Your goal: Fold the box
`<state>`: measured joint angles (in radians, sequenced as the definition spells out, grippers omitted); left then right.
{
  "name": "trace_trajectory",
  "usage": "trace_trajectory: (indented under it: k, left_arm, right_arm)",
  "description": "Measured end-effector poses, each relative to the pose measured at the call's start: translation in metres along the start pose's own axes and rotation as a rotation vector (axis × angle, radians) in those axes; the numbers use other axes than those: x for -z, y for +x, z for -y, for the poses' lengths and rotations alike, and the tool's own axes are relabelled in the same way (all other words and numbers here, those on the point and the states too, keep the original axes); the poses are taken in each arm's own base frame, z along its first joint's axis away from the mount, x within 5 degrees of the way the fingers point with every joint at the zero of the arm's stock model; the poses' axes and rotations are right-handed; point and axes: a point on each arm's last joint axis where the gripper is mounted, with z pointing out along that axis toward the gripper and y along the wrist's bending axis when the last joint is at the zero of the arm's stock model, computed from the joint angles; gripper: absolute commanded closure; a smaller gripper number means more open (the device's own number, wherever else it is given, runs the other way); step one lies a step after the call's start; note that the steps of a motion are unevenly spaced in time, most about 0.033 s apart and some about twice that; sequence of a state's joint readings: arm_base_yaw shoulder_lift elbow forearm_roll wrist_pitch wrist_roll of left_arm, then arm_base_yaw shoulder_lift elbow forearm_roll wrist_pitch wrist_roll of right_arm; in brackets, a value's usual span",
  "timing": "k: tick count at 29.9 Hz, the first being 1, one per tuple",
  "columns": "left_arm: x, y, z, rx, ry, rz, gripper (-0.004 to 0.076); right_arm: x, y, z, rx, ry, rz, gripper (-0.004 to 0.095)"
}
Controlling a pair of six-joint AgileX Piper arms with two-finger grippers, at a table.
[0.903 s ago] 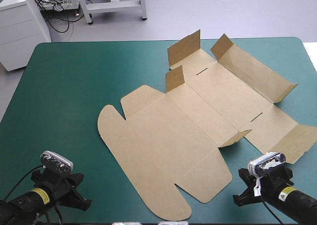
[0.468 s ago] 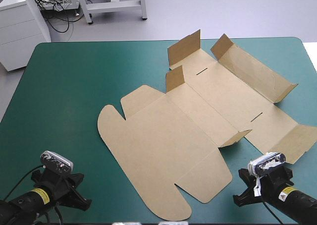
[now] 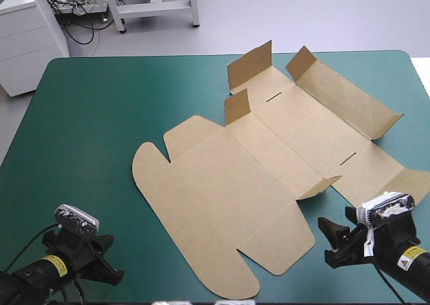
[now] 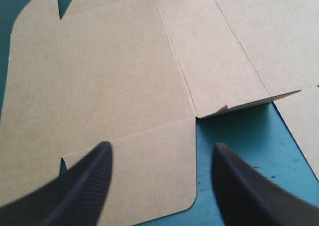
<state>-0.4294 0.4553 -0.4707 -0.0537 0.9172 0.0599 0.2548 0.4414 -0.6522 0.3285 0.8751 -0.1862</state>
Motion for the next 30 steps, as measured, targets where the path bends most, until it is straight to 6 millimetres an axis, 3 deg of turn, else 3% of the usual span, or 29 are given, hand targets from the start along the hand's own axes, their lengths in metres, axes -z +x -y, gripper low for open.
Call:
trace_trajectory:
  k: [7,12,18,30]
  left_arm:
    - [0.000,0.000,0.000,-0.010,0.002,0.000,0.0756]
    - [0.000,0.000,0.000,-0.010,0.002,0.000,0.0756]
    - [0.000,0.000,0.000,-0.010,0.003,0.000,0.0756]
    - [0.000,0.000,0.000,-0.010,0.003,0.000,0.0756]
  right_arm:
    - [0.015,-0.014,-0.004,-0.130,0.000,0.036,0.0007]
    - [0.009,-0.013,0.001,-0.233,0.040,-0.028,0.0007]
    - [-0.024,-0.019,0.010,-0.415,0.081,-0.172,0.0009]
    - [-0.100,-0.033,0.032,-0.728,0.175,-0.243,0.0011]
